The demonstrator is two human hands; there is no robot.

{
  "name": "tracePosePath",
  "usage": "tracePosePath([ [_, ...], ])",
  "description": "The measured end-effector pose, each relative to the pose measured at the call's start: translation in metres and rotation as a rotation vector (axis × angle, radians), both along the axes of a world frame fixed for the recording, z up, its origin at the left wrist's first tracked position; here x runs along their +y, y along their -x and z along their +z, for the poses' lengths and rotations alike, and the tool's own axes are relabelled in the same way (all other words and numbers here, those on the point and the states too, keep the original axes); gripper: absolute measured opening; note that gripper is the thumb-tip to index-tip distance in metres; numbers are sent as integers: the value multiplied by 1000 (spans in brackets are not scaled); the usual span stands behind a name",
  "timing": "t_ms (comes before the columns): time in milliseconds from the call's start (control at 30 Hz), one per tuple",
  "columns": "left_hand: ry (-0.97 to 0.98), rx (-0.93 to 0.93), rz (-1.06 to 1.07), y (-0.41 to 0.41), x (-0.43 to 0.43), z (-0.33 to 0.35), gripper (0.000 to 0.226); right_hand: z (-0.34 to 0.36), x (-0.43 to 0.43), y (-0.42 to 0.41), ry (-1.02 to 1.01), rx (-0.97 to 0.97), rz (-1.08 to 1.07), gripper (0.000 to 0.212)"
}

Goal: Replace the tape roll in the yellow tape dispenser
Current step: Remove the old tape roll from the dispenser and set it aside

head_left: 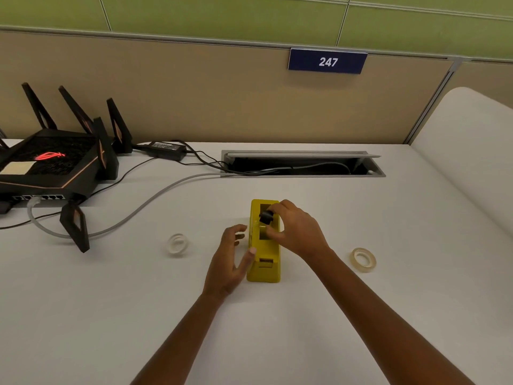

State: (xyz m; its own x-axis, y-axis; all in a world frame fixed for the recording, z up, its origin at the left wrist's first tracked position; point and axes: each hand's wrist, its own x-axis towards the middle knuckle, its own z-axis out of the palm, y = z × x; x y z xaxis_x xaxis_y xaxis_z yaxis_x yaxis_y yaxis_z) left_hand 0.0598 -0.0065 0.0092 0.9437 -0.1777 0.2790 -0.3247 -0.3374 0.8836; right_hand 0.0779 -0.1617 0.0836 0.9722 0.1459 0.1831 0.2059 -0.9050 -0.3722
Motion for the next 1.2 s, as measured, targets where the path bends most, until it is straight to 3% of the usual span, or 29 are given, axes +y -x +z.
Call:
tracePosePath([
  [200,-177,-167,269,0,4,0,30,1,2,1,-2,14,-12,39],
  [400,-334,-208,304,2,14,2,22,5,5,1,19,44,-23,38],
  [567,-572,-255,398,5,34,8,24,7,6,1,32,52,-30,36],
  [667,-654,-211,488,5,50,14,30,7,5,3,18,52,-43,36],
  [900,-729,129,644,3,83,18,37,5,8,8,-36,62,-72,36],
  [1200,-630,138,531,3,78,19,43,5,7,12,-157,65,-68,35],
])
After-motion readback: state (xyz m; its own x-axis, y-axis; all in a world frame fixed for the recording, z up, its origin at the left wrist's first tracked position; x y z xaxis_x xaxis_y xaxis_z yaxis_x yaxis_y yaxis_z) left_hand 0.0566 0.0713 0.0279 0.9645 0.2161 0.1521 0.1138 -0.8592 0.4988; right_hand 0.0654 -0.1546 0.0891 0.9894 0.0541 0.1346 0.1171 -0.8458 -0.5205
